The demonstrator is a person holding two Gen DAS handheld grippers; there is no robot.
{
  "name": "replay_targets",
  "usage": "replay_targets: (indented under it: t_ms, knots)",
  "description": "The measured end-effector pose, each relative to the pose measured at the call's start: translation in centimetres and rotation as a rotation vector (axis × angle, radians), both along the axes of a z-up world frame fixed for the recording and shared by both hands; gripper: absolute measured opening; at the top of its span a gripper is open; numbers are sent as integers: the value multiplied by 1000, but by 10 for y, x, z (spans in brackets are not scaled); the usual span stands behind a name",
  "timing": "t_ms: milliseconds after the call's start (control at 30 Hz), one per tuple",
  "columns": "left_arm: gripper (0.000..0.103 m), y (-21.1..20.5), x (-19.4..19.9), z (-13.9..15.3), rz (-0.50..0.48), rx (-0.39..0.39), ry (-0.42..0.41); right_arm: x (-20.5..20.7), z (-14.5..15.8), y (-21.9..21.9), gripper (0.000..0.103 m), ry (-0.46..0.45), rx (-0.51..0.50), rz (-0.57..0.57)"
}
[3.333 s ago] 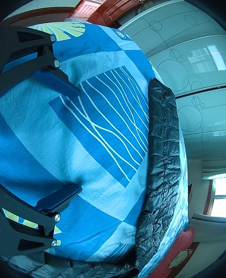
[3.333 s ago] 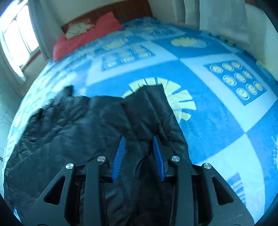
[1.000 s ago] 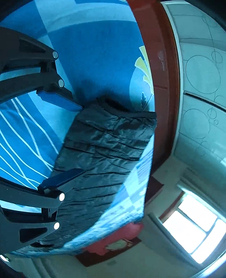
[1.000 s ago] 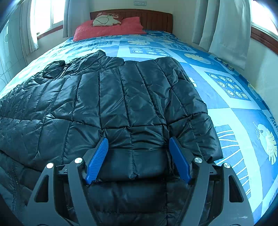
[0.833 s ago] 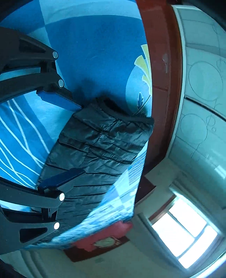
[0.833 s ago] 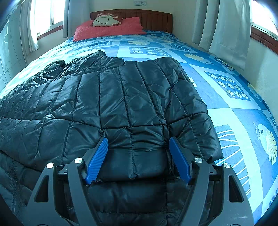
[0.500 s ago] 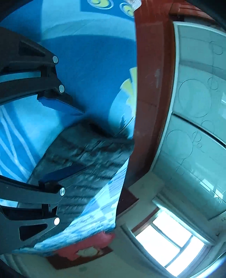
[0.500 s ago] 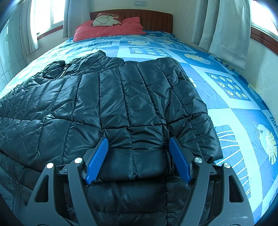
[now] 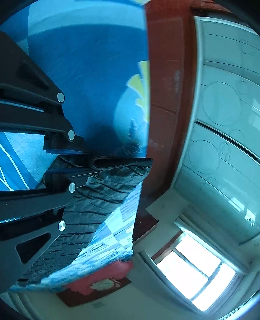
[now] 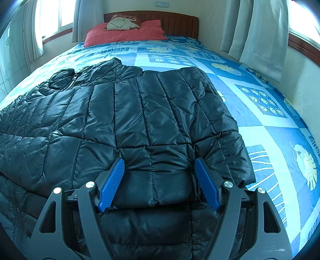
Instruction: Fold large clothes
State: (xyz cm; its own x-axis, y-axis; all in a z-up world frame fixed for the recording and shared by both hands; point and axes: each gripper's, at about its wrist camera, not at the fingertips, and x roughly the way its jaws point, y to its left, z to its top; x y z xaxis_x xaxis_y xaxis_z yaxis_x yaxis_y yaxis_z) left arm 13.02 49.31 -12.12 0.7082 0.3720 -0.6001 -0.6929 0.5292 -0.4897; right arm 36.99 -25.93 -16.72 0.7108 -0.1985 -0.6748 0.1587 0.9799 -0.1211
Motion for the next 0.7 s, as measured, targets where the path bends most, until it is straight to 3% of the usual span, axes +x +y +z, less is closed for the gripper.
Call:
replay_targets:
  t_ms: [133, 300, 500, 700]
  knots:
    - [10, -29, 10, 30, -52, 95, -12, 0, 0, -1, 73, 0, 2, 1]
    - [10, -93, 40, 71, -197, 184, -56, 0, 0, 0, 73, -1, 6, 0]
    - [10, -220, 93, 104, -462, 246, -86, 0, 1, -2, 73, -5, 16, 2]
    - [10, -350, 148, 102, -692, 252, -66, -2, 0, -3, 73, -9, 28, 3]
